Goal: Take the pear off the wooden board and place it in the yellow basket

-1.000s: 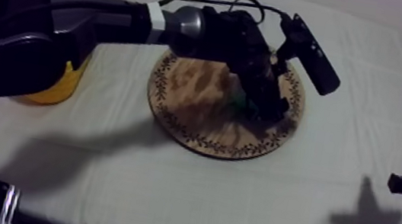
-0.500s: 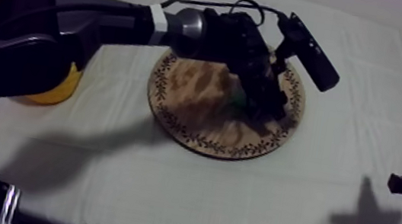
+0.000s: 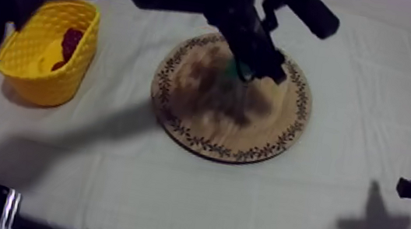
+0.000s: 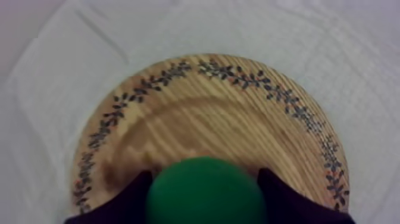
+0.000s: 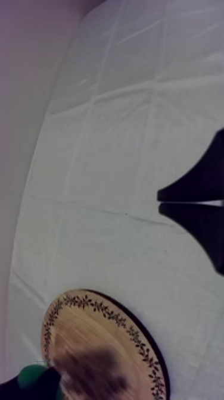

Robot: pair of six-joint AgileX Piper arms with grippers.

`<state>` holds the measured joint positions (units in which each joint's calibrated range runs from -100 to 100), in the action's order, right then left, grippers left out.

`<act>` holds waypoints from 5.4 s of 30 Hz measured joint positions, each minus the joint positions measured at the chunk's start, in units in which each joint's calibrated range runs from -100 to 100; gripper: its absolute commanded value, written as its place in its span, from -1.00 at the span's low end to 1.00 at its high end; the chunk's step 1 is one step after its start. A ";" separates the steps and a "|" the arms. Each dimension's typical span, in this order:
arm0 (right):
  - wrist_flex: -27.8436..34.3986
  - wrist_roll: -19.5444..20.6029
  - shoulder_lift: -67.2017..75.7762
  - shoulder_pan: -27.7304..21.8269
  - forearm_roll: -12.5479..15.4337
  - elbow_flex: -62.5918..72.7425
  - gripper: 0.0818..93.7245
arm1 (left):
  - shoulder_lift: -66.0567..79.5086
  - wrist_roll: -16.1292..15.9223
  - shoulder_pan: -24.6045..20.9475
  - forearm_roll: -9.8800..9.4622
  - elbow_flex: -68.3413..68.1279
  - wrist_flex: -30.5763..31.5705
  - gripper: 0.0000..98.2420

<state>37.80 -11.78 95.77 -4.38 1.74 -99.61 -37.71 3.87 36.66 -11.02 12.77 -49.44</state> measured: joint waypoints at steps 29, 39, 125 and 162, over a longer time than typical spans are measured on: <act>-0.07 0.00 0.00 0.00 0.00 0.00 -0.99 | 49.75 -6.30 -20.17 1.62 -38.80 -4.94 -0.12; -0.08 -0.03 0.00 0.00 0.00 0.00 -0.99 | 46.02 -5.95 -27.40 -0.29 -41.53 -2.19 -0.13; -0.10 -0.03 0.00 0.00 0.00 0.00 -0.99 | 107.47 1.61 -34.19 -2.73 -90.03 17.24 -1.00; -0.03 -0.06 0.00 0.00 0.00 0.00 -0.99 | 137.40 -4.22 -36.28 7.37 -112.62 19.33 -1.00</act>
<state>37.77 -11.84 95.77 -4.38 1.74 -99.61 99.69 -0.35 0.39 -3.64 -99.85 -30.11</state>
